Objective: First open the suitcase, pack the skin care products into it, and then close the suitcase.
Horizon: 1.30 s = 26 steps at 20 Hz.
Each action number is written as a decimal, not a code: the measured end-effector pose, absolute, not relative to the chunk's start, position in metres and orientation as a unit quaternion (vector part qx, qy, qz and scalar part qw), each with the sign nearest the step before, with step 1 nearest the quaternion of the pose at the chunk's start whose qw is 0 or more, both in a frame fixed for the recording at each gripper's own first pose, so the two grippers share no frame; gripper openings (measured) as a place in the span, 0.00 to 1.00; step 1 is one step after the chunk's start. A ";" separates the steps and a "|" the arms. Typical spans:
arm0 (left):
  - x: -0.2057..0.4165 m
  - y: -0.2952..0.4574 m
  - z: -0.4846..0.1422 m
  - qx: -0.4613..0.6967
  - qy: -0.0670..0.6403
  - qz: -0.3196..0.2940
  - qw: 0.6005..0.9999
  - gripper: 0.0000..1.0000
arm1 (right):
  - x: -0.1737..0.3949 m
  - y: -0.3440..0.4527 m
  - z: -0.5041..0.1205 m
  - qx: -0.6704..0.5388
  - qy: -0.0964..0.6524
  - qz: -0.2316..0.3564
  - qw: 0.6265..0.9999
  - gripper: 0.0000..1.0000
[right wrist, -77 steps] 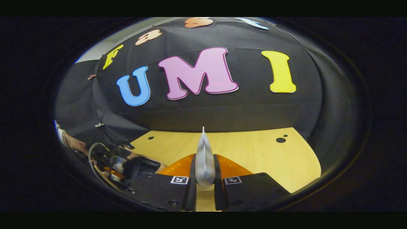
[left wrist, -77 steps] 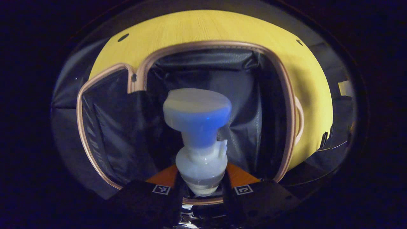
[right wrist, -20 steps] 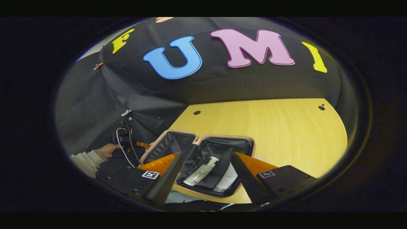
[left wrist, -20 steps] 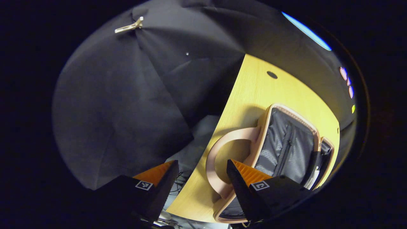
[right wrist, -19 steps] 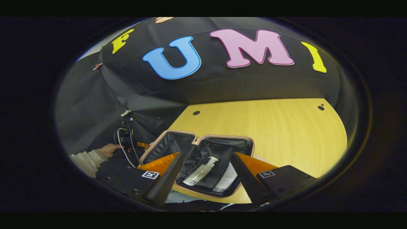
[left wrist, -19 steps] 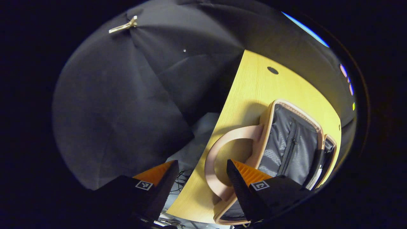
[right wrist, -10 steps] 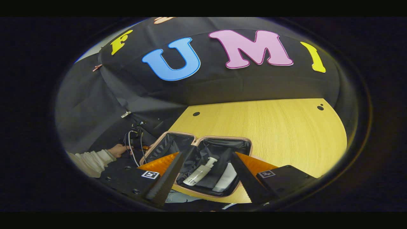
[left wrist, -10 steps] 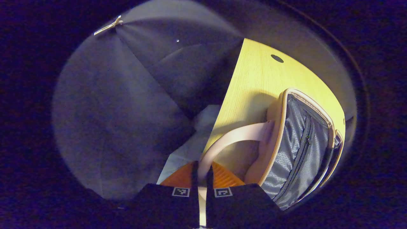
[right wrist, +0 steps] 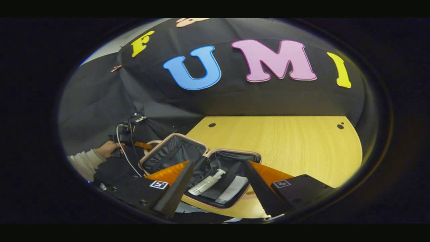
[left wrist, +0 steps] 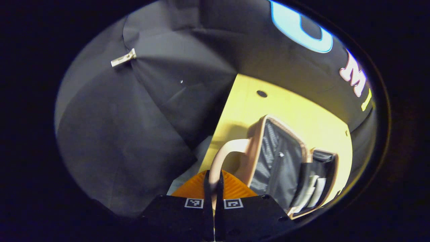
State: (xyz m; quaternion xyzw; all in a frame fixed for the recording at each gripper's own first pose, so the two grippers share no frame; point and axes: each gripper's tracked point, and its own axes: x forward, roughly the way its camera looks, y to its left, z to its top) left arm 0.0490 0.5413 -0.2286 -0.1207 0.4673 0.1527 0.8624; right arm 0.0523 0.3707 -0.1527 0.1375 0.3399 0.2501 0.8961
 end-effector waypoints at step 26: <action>0.094 0.001 -0.277 -0.186 0.464 -0.055 0.864 0.06 | -0.088 0.068 -0.108 0.166 0.283 0.191 0.925 0.96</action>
